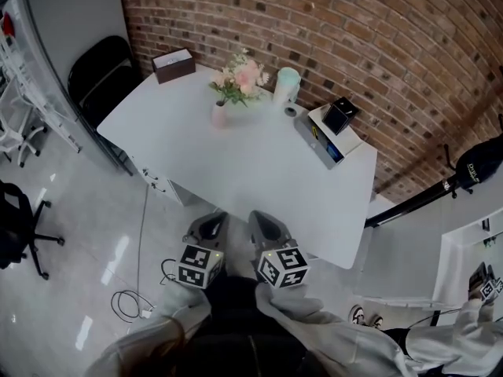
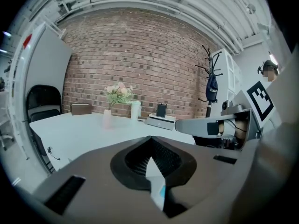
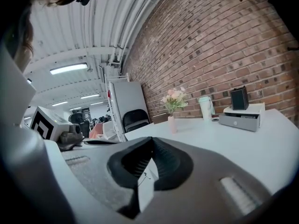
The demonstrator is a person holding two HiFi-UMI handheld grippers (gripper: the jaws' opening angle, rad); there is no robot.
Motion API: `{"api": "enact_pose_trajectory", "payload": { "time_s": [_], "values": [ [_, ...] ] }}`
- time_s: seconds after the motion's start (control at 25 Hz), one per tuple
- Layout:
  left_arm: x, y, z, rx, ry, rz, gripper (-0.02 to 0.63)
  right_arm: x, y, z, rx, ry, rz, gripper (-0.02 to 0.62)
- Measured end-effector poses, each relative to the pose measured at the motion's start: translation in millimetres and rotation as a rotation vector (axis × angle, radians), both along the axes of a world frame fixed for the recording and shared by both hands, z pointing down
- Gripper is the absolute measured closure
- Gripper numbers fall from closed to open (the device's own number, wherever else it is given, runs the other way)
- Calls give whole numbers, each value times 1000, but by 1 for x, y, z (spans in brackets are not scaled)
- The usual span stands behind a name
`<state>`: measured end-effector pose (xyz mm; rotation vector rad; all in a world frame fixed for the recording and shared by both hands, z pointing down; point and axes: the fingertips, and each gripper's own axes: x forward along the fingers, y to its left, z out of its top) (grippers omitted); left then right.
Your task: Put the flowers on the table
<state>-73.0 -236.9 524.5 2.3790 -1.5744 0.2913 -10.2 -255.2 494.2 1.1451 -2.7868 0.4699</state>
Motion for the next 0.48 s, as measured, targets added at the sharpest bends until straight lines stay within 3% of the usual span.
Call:
{"api": "enact_pose_trajectory", "payload": {
  "time_s": [0.48],
  "values": [
    [3,-14,-10,13,-30,25,600,5,-13,-11,32,3,22,597]
  ]
}}
